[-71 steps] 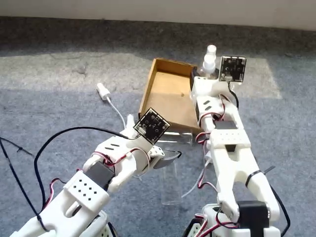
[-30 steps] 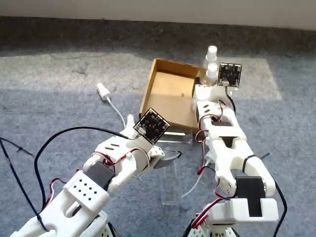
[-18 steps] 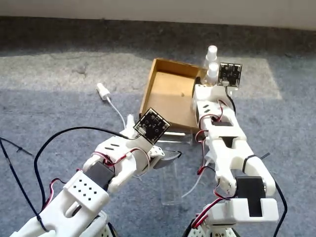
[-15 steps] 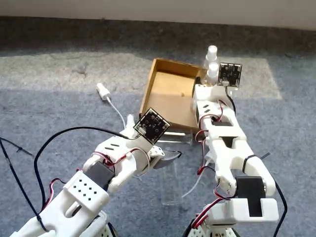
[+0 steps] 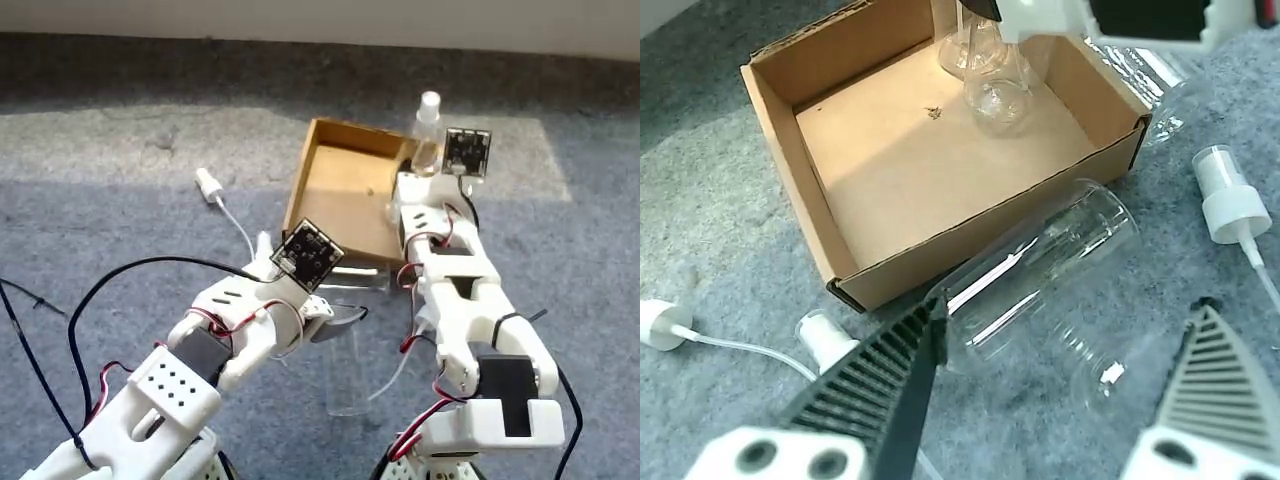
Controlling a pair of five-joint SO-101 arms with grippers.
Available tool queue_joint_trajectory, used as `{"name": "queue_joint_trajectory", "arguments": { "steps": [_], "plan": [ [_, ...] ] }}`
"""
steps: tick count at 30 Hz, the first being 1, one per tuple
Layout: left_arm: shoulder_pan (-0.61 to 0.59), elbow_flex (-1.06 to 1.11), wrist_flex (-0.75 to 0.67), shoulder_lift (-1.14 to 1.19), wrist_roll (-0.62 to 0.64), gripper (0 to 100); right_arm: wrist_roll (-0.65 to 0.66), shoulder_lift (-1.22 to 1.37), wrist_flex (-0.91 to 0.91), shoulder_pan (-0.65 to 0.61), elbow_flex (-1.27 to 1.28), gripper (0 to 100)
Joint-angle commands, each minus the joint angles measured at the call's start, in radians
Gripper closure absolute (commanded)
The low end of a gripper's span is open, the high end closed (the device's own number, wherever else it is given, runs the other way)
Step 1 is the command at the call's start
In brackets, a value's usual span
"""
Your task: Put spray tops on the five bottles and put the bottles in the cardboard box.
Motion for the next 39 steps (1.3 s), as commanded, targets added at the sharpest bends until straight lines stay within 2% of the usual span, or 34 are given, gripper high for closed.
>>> {"name": "queue_joint_trajectory", "arguments": {
  "steps": [1, 7, 15, 22, 39],
  "plan": [
    [-0.007, -0.005, -0.014, -0.013, -0.003, 67, 0.012, -0.013, -0.010, 0.012, -0.047, 74.5],
    [-0.007, -0.005, -0.014, -0.013, -0.003, 67, 0.014, -0.013, -0.005, 0.012, -0.047, 74.5],
    [-0.007, -0.005, -0.014, -0.013, -0.003, 67, 0.081, -0.074, 0.002, 0.010, -0.061, 74.5],
    [-0.005, -0.005, -0.014, -0.013, -0.003, 67, 0.081, -0.143, 0.147, 0.005, -0.116, 74.5],
    [-0.005, -0.005, -0.015, -0.012, -0.003, 67, 0.083, -0.147, 0.147, 0.004, -0.128, 74.5]
  ]
}}
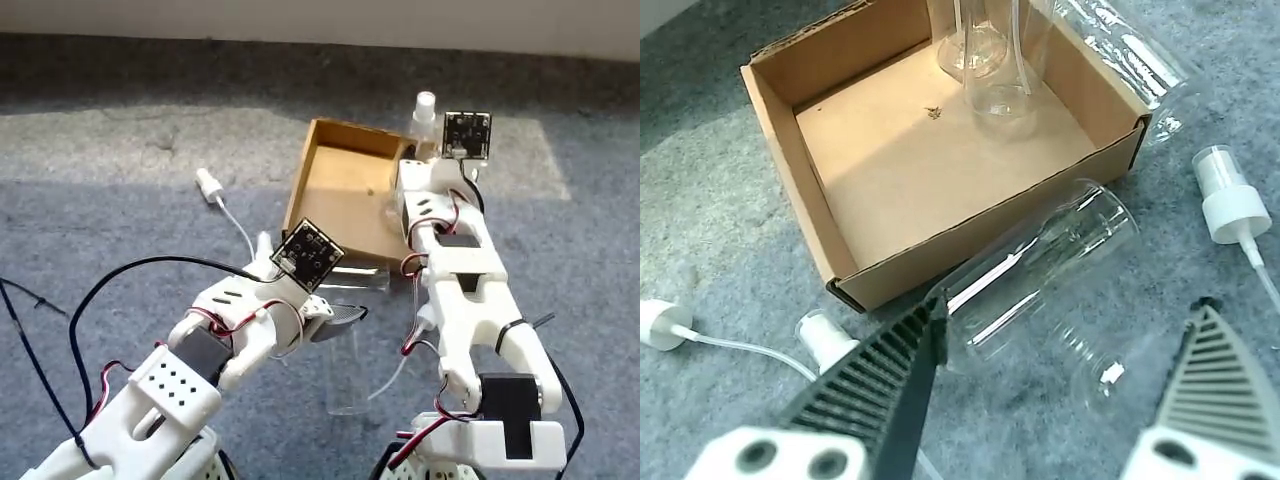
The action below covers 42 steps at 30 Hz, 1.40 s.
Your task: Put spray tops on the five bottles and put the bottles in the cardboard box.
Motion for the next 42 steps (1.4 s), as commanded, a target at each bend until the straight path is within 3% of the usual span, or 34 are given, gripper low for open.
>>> {"name": "queue_joint_trajectory", "arguments": {
  "steps": [1, 7, 30, 39, 42],
  "plan": [
    [-0.005, -0.005, -0.015, -0.012, -0.003, 67, 0.012, -0.058, 0.002, 0.004, -0.056, 74.5],
    [-0.005, -0.005, -0.017, -0.012, -0.003, 67, 0.012, -0.173, 0.007, 0.004, -0.050, 74.5],
    [-0.007, -0.004, -0.014, -0.012, -0.003, 67, 0.011, -0.624, 0.312, 0.028, -0.058, 74.5],
    [-0.015, -0.005, -0.015, -0.012, -0.003, 67, 0.009, -0.826, 0.484, 0.292, -0.050, 74.5],
    [-0.016, -0.007, -0.015, -0.012, -0.003, 67, 0.012, -0.819, 0.619, 0.318, -0.027, 74.5]
  ]
}}
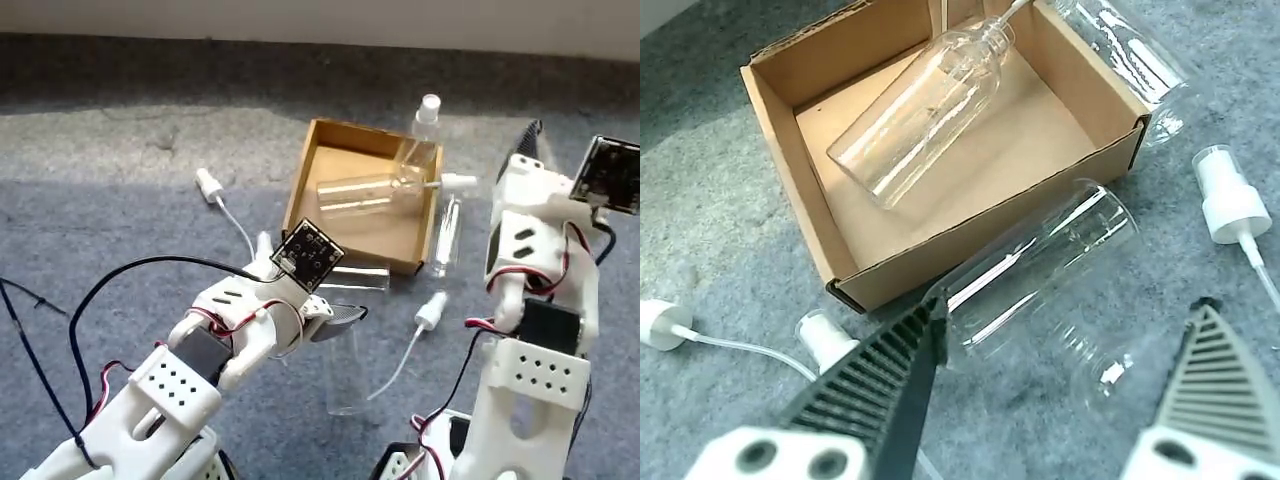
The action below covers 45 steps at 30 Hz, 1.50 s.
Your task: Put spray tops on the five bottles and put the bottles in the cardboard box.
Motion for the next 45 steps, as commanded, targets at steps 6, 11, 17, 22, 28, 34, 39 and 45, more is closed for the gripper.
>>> {"name": "queue_joint_trajectory", "arguments": {
  "steps": [6, 11, 17, 22, 28, 34, 39, 45],
  "plan": [
    [-0.197, -0.074, -0.011, -0.013, 0.002, 68, 0.048, 0.105, 0.318, -0.088, -0.021, 74.5],
    [-0.545, -0.125, 0.161, -0.013, -0.003, 74, 0.141, 0.298, 0.492, -0.285, -0.185, 74.5],
    [-0.955, -0.064, 0.230, -0.013, -0.005, 74, -0.021, 0.651, 0.659, -0.515, -0.527, 74.5],
    [-1.017, 0.070, 0.178, -0.013, -0.005, 74, -0.419, 0.984, 0.699, -0.579, -0.845, 74.5],
    [-0.970, 0.252, -0.061, -0.013, -0.005, 74, -0.789, 1.287, 0.858, -0.578, -1.230, 74.5],
    [-0.967, 0.277, -0.069, -0.013, -0.094, 74, -0.858, 1.503, 0.903, -0.578, -1.526, 74.5],
    [-0.966, 0.280, -0.069, -0.013, -0.095, 74, -0.861, 1.641, 0.905, -0.578, -1.643, 74.5],
    [-0.966, 0.280, -0.069, -0.013, -0.095, 74, -0.861, 1.685, 0.905, -0.567, -1.656, 74.5]
  ]
}}
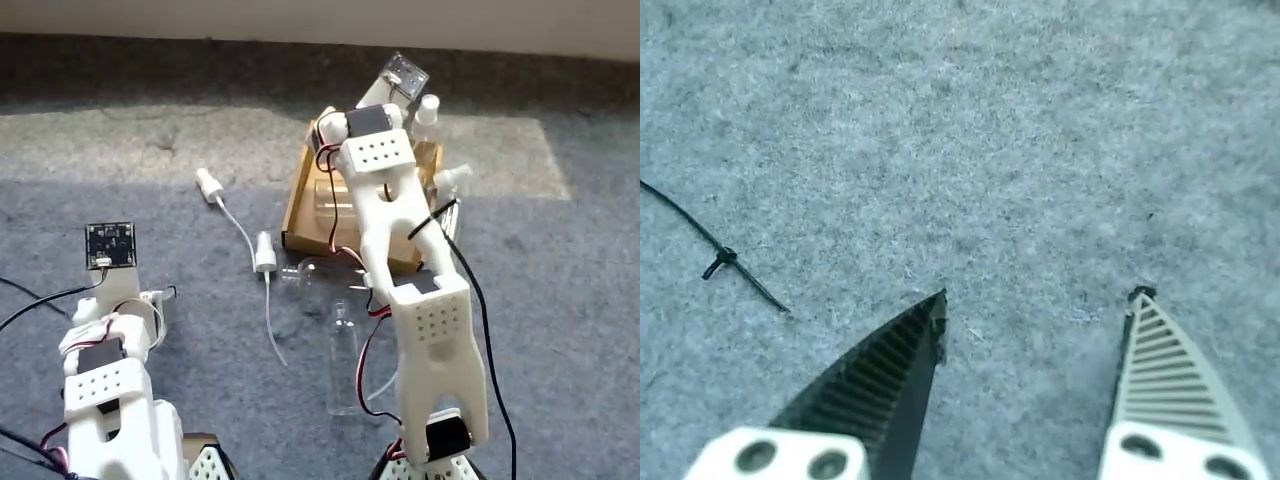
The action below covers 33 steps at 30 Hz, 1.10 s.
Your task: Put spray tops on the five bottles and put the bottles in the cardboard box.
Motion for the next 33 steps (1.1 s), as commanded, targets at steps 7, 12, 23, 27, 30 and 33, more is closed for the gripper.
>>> {"name": "queue_joint_trajectory", "arguments": {
  "steps": [7, 12, 23, 27, 30, 33],
  "plan": [
    [0.022, -0.005, -0.015, -0.013, -0.005, 74, -0.012, -0.021, 0.104, 0.042, -0.104, 74.5],
    [0.022, -0.005, -0.017, -0.013, -0.005, 74, -0.012, -0.027, 0.186, 0.039, -0.219, 74.5],
    [0.021, -0.005, -0.017, -0.013, -0.005, 74, -0.167, 0.005, 0.295, 0.038, -0.302, 74.5],
    [0.021, -0.005, -0.017, -0.013, -0.005, 74, -0.169, 0.067, 0.294, 0.024, -0.305, 74.5],
    [0.021, -0.005, -0.017, -0.013, -0.005, 74, -0.172, 0.120, 0.294, 0.025, -0.305, 74.5],
    [0.021, -0.005, -0.017, -0.013, -0.005, 74, -0.172, 0.160, 0.294, 0.027, -0.305, 74.5]
  ]
}}
